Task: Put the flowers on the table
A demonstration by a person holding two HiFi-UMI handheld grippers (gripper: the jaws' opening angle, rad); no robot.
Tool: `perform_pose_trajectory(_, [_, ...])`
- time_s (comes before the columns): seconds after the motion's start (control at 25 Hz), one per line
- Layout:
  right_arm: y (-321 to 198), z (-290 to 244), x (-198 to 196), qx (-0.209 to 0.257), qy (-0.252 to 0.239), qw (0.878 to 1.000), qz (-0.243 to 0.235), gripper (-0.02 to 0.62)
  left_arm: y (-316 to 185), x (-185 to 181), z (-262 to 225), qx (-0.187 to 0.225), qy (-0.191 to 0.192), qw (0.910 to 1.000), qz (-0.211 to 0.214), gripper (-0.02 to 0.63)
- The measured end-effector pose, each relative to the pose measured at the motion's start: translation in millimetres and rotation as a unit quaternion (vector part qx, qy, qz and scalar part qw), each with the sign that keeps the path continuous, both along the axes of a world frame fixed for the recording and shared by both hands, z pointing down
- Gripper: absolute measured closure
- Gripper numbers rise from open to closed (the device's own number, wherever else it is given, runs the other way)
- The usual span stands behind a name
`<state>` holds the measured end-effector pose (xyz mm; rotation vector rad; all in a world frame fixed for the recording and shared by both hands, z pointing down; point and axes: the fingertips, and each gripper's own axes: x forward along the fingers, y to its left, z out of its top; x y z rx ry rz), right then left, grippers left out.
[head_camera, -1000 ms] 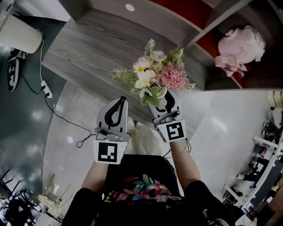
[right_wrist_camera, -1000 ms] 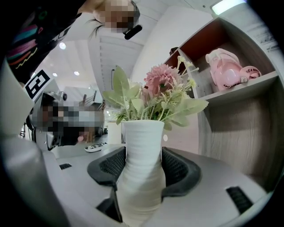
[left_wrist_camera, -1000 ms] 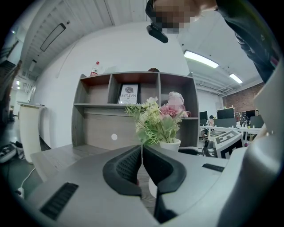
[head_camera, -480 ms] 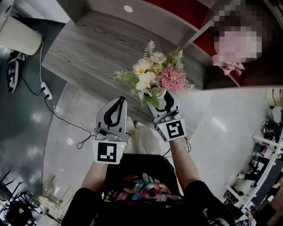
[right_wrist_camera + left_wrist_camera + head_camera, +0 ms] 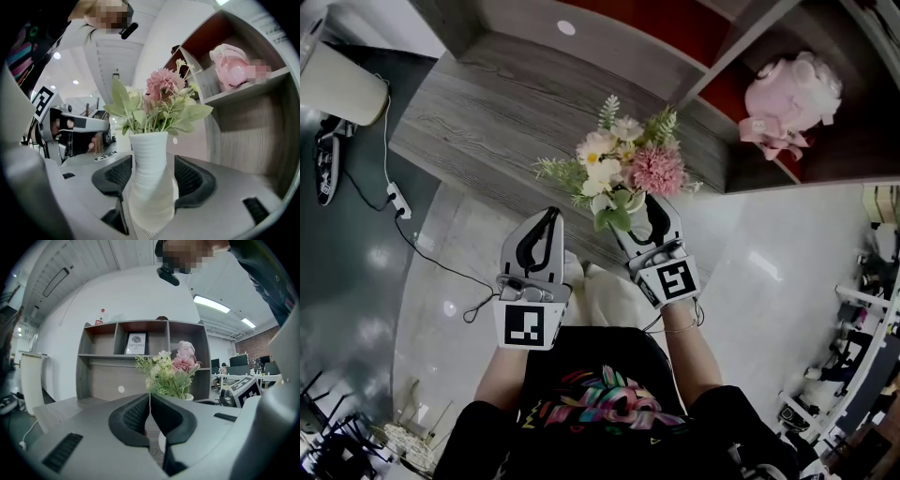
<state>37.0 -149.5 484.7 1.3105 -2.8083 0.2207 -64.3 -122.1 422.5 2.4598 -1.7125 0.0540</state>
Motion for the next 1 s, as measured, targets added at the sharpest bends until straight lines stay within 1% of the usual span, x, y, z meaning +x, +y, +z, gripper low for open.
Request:
perform_pose_trajectory(0.12, [6.1, -0.3, 2.9, -0.02, 0.011, 1.0, -0.016, 0.313, -0.8, 2.3, -7.4, 0.004, 0.004, 1.0, 0.001, 0.577])
perform_pose_trajectory(0.24, [4.7, -16.7, 4.1, -0.007, -0.002, 1.0, -0.015, 0.313, -2.8, 3.0, -20.6, 0.016, 0.004, 0.9999, 0.002, 0.577])
perform_pose_trajectory(0.36, [11.6, -16.8, 11.0, -0.028, 0.024, 0.999, -0.019, 0.314, -3.8, 5.3, -33.8, 0.026, 0.003, 0.9996, 0.01, 0.577])
perform_pose_trajectory(0.4, [12.8, -19.8, 12.3, -0.028, 0.026, 0.999, -0.018, 0.314, -4.0, 5.6, -37.9, 0.027, 0.002, 0.9996, 0.012, 0.577])
perform_pose_trajectory(0.56, [16.5, -33.7, 16.3, -0.029, 0.029, 0.999, -0.02, 0.314, -6.1, 6.1, -55.5, 0.039, -0.002, 0.9991, 0.017, 0.577])
perform_pose_trajectory(0.64, [16.9, -45.6, 17.8, -0.026, 0.017, 0.999, -0.012, 0.314, -6.9, 5.6, -64.7, 0.049, -0.004, 0.9986, 0.02, 0.577])
perform_pose_trajectory(0.72, [21.8, -50.3, 22.9, -0.036, 0.016, 0.999, -0.007, 0.316, -6.6, 6.4, -73.4, 0.059, -0.006, 0.9979, 0.025, 0.576])
perform_pose_trajectory(0.8, [27.0, -55.2, 28.1, -0.047, 0.026, 0.999, -0.006, 0.33, -6.6, 7.2, -81.4, 0.063, -0.002, 0.9976, 0.026, 0.577])
perform_pose_trajectory(1.0, [29.6, -80.4, 42.8, -0.034, 0.03, 0.999, 0.008, 0.364, -7.6, 12.7, -101.3, 0.079, 0.005, 0.9963, 0.035, 0.577])
